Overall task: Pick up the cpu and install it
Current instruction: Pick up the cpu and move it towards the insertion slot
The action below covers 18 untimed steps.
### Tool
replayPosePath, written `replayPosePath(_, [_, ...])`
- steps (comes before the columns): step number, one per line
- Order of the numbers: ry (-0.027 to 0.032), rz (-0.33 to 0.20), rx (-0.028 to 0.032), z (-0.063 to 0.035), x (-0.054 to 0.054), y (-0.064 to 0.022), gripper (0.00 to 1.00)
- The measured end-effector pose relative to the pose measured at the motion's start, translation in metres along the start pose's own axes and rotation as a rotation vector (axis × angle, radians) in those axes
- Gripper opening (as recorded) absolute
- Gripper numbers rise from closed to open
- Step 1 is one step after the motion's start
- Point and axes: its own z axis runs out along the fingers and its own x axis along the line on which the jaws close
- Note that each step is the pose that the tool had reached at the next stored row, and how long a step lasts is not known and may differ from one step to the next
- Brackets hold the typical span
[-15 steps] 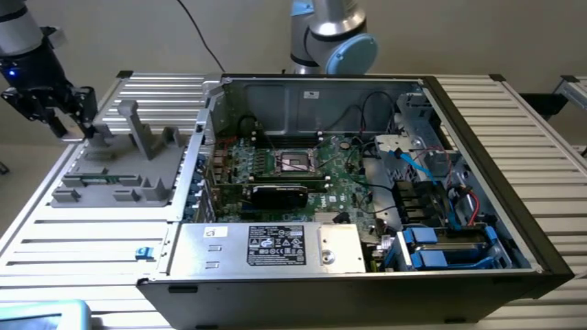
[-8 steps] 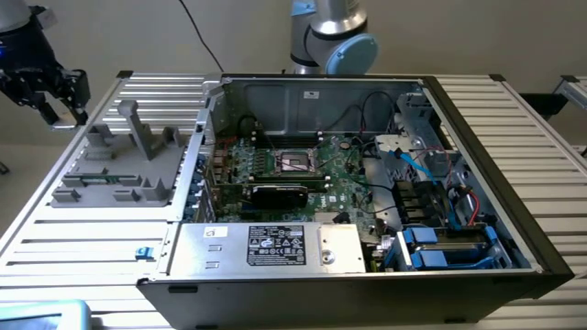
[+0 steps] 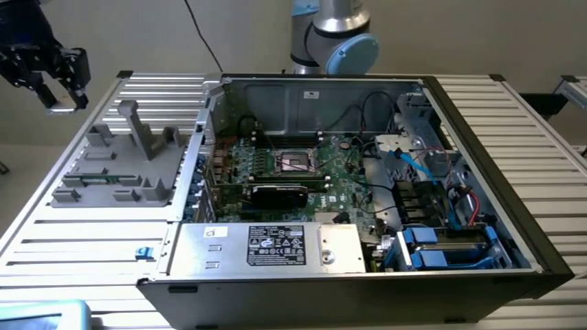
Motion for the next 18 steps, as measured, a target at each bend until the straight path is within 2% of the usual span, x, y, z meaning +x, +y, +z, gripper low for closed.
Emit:
replayPosePath(7, [0.0000, 0.000, -0.0001, -0.0306, -0.026, 0.0011, 0.55])
replayPosePath(18, [0.0001, 0.000, 0.0000, -0.0450, -0.076, 0.0020, 0.55])
